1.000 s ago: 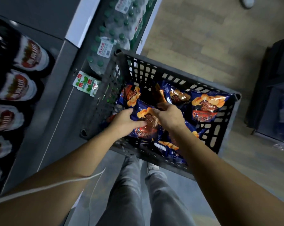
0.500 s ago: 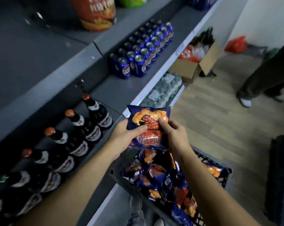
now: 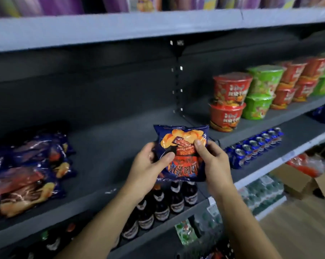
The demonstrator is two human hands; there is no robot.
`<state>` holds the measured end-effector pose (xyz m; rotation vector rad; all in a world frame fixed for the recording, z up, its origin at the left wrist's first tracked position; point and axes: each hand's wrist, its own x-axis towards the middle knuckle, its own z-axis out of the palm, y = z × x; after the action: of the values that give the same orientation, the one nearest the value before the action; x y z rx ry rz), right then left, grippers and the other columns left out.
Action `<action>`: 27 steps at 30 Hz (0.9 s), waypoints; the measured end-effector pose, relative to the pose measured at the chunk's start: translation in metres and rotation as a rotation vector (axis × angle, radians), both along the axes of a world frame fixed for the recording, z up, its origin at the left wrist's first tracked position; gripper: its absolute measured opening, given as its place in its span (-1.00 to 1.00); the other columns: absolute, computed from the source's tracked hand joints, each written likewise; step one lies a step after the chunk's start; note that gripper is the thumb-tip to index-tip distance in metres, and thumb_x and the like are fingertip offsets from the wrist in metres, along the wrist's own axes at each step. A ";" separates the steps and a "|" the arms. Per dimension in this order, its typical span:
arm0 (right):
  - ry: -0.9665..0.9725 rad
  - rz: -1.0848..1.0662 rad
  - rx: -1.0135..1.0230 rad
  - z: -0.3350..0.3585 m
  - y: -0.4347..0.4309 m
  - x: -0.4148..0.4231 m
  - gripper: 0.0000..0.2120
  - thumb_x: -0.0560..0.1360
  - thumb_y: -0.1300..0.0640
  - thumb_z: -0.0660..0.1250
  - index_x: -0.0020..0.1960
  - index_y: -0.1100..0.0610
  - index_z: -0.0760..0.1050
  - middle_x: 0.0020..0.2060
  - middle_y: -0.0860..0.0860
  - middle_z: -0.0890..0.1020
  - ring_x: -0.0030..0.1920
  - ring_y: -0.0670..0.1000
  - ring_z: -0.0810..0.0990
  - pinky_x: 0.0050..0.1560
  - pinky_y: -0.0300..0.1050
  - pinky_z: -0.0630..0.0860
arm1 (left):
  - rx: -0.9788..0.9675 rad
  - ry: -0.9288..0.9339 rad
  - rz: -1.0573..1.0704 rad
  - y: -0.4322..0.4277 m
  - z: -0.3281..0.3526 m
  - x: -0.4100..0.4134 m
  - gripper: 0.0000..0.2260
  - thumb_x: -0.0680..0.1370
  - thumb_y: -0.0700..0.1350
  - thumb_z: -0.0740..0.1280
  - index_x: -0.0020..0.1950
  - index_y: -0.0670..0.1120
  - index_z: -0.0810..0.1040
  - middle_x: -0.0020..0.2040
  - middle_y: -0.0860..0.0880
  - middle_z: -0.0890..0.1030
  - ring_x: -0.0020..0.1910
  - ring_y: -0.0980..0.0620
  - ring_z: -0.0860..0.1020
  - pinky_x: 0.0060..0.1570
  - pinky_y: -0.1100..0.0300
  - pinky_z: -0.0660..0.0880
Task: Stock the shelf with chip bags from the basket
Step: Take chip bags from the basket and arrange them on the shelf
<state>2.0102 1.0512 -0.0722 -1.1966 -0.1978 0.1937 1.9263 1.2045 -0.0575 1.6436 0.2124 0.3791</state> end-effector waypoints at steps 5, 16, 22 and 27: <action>-0.048 0.201 -0.030 0.031 0.086 -0.025 -0.76 0.57 0.01 0.40 0.14 0.14 0.60 0.00 0.13 0.74 0.02 0.15 0.74 0.14 0.20 0.64 | -0.003 -0.052 0.214 0.063 0.032 -0.051 -0.74 0.54 -0.17 0.43 0.21 -0.05 0.54 0.02 0.00 0.71 -0.05 0.18 0.69 -0.13 0.30 0.60; -0.045 0.461 -0.066 0.062 0.197 -0.079 -0.79 0.60 0.08 0.37 0.15 0.18 0.60 0.01 0.16 0.74 0.02 0.18 0.73 0.10 0.15 0.65 | 0.014 -0.074 0.498 0.150 0.050 -0.127 -0.52 0.52 0.00 0.44 0.39 0.01 0.38 0.13 0.13 0.59 0.05 0.29 0.57 -0.07 0.46 0.45; -0.072 0.424 -0.064 0.068 0.207 -0.081 -0.84 0.59 0.09 0.38 0.14 0.13 0.60 -0.02 0.10 0.75 -0.01 0.13 0.75 0.05 0.11 0.66 | 0.247 -0.083 0.667 0.160 0.046 -0.127 -0.59 0.49 0.00 0.48 0.28 0.07 0.43 0.16 0.18 0.52 0.12 0.25 0.52 0.05 0.34 0.48; -0.033 0.327 0.021 0.068 0.204 -0.075 -0.84 0.59 0.09 0.39 0.14 0.10 0.61 0.01 0.09 0.75 0.00 0.12 0.74 0.02 0.08 0.66 | 0.459 -0.111 0.766 0.152 0.052 -0.120 -0.53 0.46 0.08 0.48 0.31 0.13 0.40 0.13 0.18 0.41 0.13 0.18 0.48 0.09 0.18 0.50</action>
<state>1.9352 1.2554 -0.0046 -1.1418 -0.4237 0.4567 1.8060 1.3564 -0.0059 1.9359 0.7187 1.1637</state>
